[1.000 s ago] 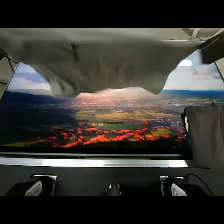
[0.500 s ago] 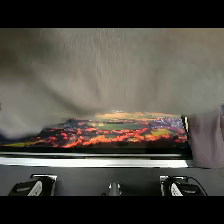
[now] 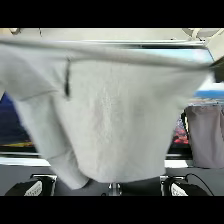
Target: Fold the shirts.
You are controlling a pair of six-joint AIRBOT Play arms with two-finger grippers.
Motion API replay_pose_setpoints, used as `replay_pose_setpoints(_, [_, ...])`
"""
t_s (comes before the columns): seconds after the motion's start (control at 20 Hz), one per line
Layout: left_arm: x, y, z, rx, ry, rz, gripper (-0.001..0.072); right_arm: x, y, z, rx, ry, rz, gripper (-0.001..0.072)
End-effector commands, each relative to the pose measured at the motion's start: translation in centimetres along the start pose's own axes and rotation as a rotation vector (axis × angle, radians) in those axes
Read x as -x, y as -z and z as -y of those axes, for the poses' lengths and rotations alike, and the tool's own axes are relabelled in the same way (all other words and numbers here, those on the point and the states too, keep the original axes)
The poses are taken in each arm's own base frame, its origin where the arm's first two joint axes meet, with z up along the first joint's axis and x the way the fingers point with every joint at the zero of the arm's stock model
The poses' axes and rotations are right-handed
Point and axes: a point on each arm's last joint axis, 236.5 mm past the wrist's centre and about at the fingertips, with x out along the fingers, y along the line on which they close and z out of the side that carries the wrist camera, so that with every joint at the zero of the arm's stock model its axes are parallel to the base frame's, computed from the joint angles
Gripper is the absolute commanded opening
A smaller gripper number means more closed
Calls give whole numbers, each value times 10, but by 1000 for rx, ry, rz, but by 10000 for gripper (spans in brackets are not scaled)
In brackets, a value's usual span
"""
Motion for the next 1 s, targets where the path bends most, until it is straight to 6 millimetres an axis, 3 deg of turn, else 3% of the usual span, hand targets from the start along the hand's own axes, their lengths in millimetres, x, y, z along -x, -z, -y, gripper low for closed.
replay_pose_setpoints(0.0, [-119, 105, -45, 102, -30, -340, 19, -150, 44, -14, -57, -153, -246, 18])
replay_pose_setpoints(0.1, [-174, 152, -63, 163, -37, -423, 20, -214, 39, -15, -61, -161, -231, 18])
replay_pose_setpoints(0.2, [-220, 171, -73, 208, -22, -426, 20, -256, 21, -8, -62, -120, -155, 18])
replay_pose_setpoints(0.3, [-259, 171, -76, 276, 5, -366, 20, -278, -3, 12, -123, -39, -39, 18])
replay_pose_setpoints(0.4, [-290, 170, -79, 346, 14, -303, 21, -287, -27, 31, -204, 29, 77, 18])
replay_pose_setpoints(0.55, [-326, 182, -77, 364, 3, -263, 21, -302, -39, 42, -221, 67, 146, 18])
replay_pose_setpoints(0.75, [-350, 202, -64, 351, 8, -279, 20, -317, -15, 26, -222, 15, 49, 19])
replay_pose_setpoints(0.85, [-341, 201, -58, 295, 38, -316, 21, -306, 0, 19, -172, -10, -29, 20])
replay_pose_setpoints(0.95, [-325, 216, -51, 237, 84, -431, 21, -289, 26, 2, -84, -81, -154, 20])
